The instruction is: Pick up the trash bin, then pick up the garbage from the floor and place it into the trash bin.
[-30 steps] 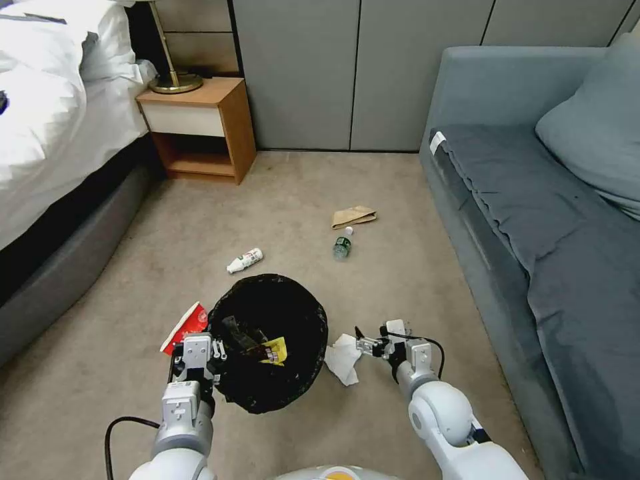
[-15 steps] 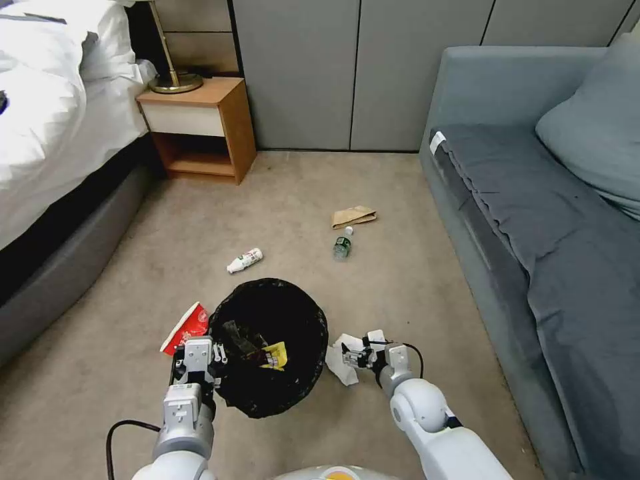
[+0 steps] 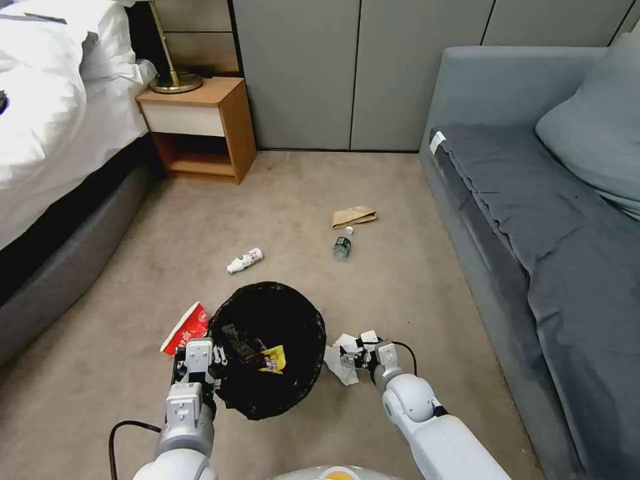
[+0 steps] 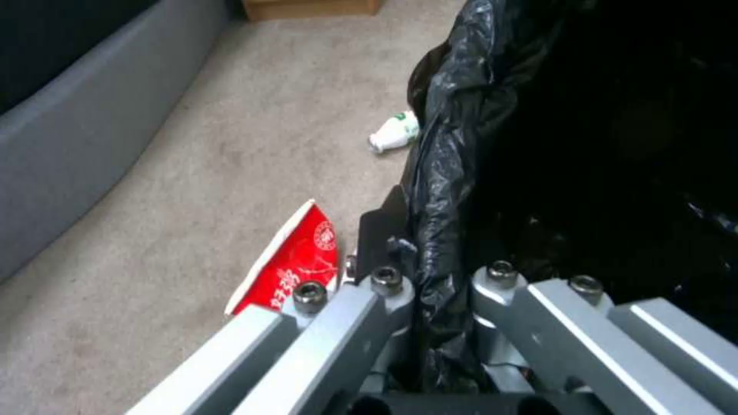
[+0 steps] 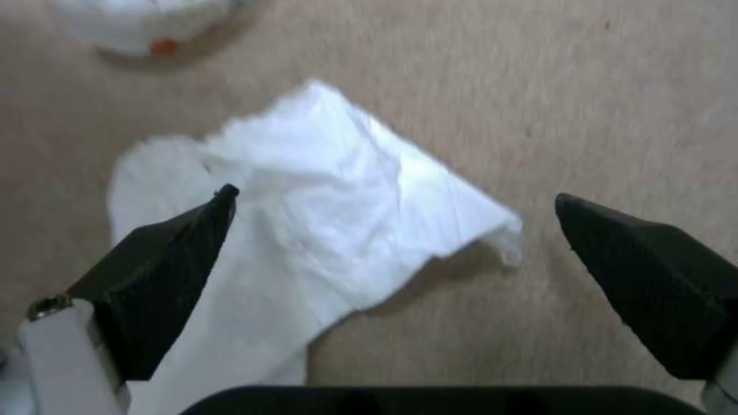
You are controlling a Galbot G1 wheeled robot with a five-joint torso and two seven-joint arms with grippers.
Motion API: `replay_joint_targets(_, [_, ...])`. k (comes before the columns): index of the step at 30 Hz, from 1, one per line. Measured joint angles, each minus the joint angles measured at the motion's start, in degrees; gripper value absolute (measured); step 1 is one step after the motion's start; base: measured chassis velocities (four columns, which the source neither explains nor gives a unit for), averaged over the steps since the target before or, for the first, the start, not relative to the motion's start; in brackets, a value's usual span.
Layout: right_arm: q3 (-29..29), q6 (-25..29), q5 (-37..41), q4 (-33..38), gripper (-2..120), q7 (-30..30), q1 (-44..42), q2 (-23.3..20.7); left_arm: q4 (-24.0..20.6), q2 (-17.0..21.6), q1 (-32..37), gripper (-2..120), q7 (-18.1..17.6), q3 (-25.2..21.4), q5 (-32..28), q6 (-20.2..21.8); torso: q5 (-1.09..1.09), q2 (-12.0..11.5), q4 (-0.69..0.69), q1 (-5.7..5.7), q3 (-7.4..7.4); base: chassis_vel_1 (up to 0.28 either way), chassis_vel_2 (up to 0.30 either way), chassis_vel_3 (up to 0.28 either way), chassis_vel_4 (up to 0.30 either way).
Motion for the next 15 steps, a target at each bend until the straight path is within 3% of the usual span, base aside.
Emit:
replay_joint_targets(5, [0.24,0.53,-0.56,-2.08,100,-0.69,0.46,0.61,-0.08,-0.16,0.30,1,-0.05,0.00,0.03,-0.14,0.01,0.00,0.00,0.00,0.00,0.000,0.000,0.000,0.000])
replay_joint_targets(10, [0.15,0.99,-1.08,-3.05,91,-1.31,0.57,0.88,-0.40,-0.29,0.56,1,-0.06,0.08,0.17,-0.30,0.00,0.00,0.00,0.00,0.00,0.000,0.000,0.000,0.000])
replay_joint_targets(15, [0.15,1.92,-1.86,-4.42,73,-2.07,1.01,1.21,-0.80,-0.42,1.06,1,-0.06,0.13,0.41,-0.56,0.00,0.00,0.00,0.00,0.00,0.000,0.000,0.000,0.000])
